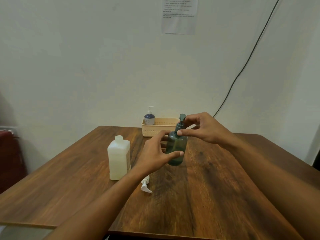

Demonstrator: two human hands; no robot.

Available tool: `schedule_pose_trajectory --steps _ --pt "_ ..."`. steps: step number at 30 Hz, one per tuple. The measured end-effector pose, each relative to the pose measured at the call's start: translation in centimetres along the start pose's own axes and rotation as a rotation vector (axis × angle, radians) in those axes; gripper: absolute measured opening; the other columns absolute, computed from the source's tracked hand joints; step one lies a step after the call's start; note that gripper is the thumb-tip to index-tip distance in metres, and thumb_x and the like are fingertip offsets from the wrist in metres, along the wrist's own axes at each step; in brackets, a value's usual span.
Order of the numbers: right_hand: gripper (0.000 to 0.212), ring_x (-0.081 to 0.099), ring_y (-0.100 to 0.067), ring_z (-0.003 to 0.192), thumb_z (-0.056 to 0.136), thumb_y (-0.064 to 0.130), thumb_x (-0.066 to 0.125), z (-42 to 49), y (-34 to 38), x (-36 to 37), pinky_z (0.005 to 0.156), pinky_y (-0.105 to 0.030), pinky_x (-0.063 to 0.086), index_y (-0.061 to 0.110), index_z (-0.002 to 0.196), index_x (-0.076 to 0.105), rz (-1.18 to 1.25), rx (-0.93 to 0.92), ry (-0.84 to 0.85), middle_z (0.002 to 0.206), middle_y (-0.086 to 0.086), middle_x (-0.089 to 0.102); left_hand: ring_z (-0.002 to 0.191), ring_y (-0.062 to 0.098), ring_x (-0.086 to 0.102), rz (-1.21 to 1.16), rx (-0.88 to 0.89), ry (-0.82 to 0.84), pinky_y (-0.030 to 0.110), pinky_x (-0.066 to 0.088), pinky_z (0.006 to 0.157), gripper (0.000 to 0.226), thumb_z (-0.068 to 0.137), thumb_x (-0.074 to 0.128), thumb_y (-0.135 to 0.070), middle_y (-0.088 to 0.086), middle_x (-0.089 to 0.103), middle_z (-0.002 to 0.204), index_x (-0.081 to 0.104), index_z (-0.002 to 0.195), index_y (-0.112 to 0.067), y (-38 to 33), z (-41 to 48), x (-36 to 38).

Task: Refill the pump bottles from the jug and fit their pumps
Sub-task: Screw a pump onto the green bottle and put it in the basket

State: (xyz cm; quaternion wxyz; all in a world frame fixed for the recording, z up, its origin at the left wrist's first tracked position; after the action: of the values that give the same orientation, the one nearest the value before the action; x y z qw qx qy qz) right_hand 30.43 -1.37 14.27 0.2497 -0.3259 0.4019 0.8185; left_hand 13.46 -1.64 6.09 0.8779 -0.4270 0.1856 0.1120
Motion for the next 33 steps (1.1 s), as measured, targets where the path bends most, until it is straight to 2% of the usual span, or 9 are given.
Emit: schedule_pose_trajectory --steps 6,11,14,17,19,22,26,31,33 --pt "0.051 0.074 -0.016 0.092 0.070 0.061 0.084 -0.6 -0.6 0.7 0.081 -0.037 0.065 0.018 0.096 0.072 0.064 0.026 -0.141 0.099 0.002 0.077 0.093 0.000 0.063 0.028 0.012 0.003 0.007 0.052 0.071 0.075 0.072 0.085 -0.056 -0.015 0.063 0.128 0.050 0.137 -0.037 0.1 -0.3 0.5" --pt "0.064 0.071 -0.011 0.096 0.070 0.069 0.078 -0.5 -0.7 0.9 0.076 -0.022 0.058 0.023 0.114 0.071 0.024 0.068 -0.103 0.108 0.008 0.073 0.089 -0.006 0.062 0.027 -0.003 0.004 0.005 0.050 0.069 0.076 0.072 0.084 -0.059 -0.019 0.062 0.125 0.050 0.137 -0.040 0.4 -0.3 0.5" --pt "0.053 0.071 -0.011 0.109 0.081 0.062 0.076 -0.3 -1.0 1.1 0.089 -0.029 0.058 0.034 0.125 0.074 0.162 0.109 0.042 0.117 0.014 0.076 0.089 -0.007 0.061 0.016 -0.010 0.013 0.004 0.050 0.068 0.077 0.072 0.084 -0.057 -0.017 0.062 0.126 0.050 0.138 -0.036 0.5 -0.2 0.4" --pt "0.033 0.071 -0.005 0.111 0.086 0.053 0.079 -0.4 -0.8 1.1 0.099 -0.034 0.054 0.036 0.114 0.081 0.217 0.100 0.100 0.113 0.016 0.079 0.090 -0.004 0.062 0.013 -0.011 0.017 0.007 0.052 0.071 0.077 0.072 0.084 -0.057 -0.014 0.064 0.128 0.051 0.138 -0.035 0.4 -0.3 0.5" --pt "0.033 0.072 -0.007 0.105 0.082 0.052 0.081 -0.3 -0.5 0.8 0.100 -0.041 0.056 0.031 0.107 0.083 0.183 0.083 0.028 0.106 0.013 0.080 0.092 -0.001 0.063 0.018 -0.001 0.011 0.011 0.054 0.075 0.077 0.073 0.084 -0.057 -0.013 0.064 0.128 0.051 0.138 -0.035 0.2 -0.4 0.5" --pt "0.056 0.073 -0.020 0.094 0.073 0.057 0.084 -0.2 0.3 0.7 0.089 -0.049 0.062 0.010 0.102 0.075 0.117 0.065 -0.131 0.098 -0.001 0.077 0.096 0.001 0.064 0.027 0.022 -0.005 0.017 0.057 0.080 0.078 0.073 0.084 -0.056 -0.013 0.064 0.128 0.050 0.140 -0.035 -0.2 -0.3 0.4" --pt "0.072 0.072 -0.021 0.091 0.065 0.069 0.080 -0.7 0.5 1.2 0.081 -0.041 0.064 0.009 0.101 0.067 0.063 0.062 -0.202 0.098 -0.002 0.074 0.098 0.004 0.065 0.030 0.022 0.000 0.018 0.057 0.080 0.079 0.074 0.084 -0.055 -0.014 0.064 0.127 0.049 0.142 -0.035 -0.5 -0.4 0.5" --pt "0.045 0.067 -0.009 0.119 0.088 0.054 0.075 -0.7 -0.5 1.6 0.102 -0.036 0.053 0.031 0.127 0.073 0.281 0.107 0.060 0.123 0.014 0.074 0.097 0.004 0.065 0.013 0.018 -0.010 0.017 0.058 0.080 0.076 0.074 0.085 -0.053 -0.010 0.065 0.129 0.052 0.139 -0.033 -0.4 -0.2 -0.2" --pt "0.037 0.067 -0.009 0.122 0.090 0.049 0.076 -0.7 -0.8 1.5 0.106 -0.038 0.048 0.031 0.124 0.077 0.306 0.096 0.088 0.124 0.013 0.076 0.100 0.007 0.066 0.013 0.015 -0.008 0.022 0.060 0.084 0.077 0.074 0.085 -0.054 -0.009 0.065 0.130 0.051 0.139 -0.032 -0.4 -0.1 -0.2"
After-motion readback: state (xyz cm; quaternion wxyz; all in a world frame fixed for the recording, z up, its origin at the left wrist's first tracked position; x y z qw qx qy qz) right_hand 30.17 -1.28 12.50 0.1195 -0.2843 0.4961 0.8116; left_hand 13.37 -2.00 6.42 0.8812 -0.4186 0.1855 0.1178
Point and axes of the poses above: each hand's wrist, its own z-axis towards the middle knuckle, its own x-axis out of the palm, y = z × x, the point moved 8 cm from there along z, towards the middle knuckle
